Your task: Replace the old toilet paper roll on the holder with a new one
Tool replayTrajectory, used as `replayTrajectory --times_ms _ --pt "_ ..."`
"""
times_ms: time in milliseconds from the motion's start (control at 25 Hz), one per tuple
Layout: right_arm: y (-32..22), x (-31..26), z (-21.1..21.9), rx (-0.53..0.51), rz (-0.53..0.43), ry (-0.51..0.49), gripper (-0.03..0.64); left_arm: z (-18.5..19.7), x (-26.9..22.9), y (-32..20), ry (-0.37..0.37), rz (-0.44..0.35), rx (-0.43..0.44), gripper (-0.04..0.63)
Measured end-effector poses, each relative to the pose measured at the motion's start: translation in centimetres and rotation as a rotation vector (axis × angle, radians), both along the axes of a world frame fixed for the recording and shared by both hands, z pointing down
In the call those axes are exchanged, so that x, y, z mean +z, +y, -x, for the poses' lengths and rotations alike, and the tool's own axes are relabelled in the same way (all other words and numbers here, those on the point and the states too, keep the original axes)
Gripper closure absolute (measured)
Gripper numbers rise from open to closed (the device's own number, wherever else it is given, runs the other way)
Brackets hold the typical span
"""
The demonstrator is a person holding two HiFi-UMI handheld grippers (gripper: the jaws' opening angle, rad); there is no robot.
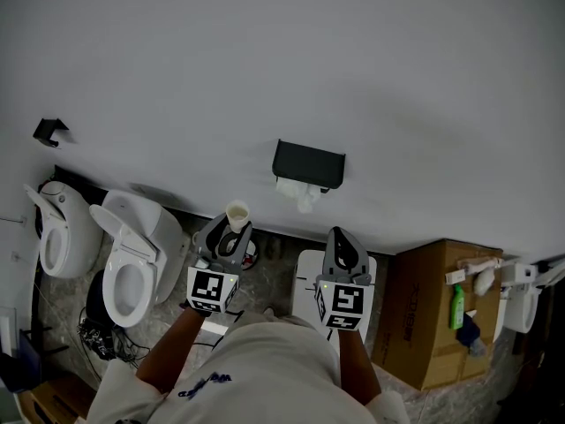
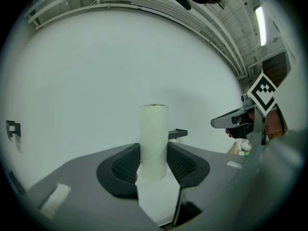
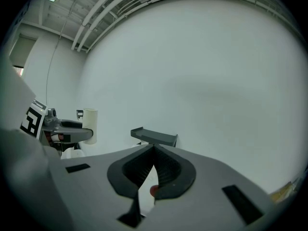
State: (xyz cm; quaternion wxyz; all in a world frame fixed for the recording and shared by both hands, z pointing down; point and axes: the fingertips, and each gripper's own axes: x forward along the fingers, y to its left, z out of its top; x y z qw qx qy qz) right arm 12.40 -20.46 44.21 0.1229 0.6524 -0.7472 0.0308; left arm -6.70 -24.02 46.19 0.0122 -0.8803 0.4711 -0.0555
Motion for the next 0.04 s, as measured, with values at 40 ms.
replayTrajectory --times_ms 40 --pt "-0.04 0.12 -0.06 0.001 0.002 0.0 0.614 -0.07 0.01 -0.06 0.0 0.0 0.001 0.419"
